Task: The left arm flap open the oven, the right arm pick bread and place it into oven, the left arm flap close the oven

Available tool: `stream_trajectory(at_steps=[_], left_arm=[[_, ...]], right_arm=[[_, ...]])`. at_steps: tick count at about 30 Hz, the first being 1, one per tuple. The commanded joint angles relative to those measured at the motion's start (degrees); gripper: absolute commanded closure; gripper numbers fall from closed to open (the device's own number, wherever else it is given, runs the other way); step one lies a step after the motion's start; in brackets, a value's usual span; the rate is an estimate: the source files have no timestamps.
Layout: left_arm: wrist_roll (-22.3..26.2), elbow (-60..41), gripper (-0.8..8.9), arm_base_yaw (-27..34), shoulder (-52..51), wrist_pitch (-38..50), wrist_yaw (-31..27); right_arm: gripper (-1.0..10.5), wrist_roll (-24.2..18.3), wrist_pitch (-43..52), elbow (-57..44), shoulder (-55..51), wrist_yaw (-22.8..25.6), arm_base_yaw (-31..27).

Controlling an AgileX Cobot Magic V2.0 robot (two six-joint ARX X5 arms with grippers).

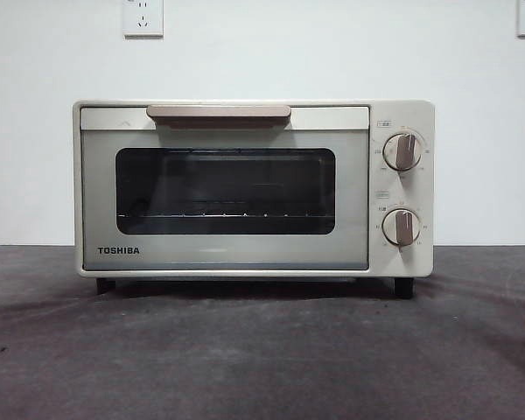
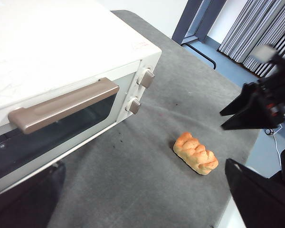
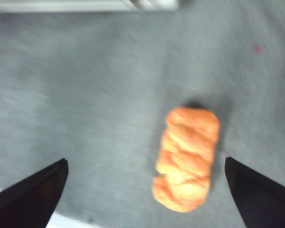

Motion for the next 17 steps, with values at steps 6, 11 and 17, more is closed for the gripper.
stream_trajectory(at_steps=[6, 11, 17], left_arm=[[-0.15, 1.09, 2.28, -0.26, 0.39, 0.63, -0.13], [-0.15, 1.09, 2.28, -0.26, 0.39, 0.59, -0.13], [-0.13, 1.09, 2.28, -0.26, 0.39, 0.61, -0.13]], right_arm=[[4.2, 4.83, 3.78, -3.26, 12.20, 5.92, 5.22], [4.2, 5.44, 5.55, -4.17, 18.43, 8.57, 5.60], [4.7, 5.01, 9.16, -4.26, 24.46, 8.50, 5.60]])
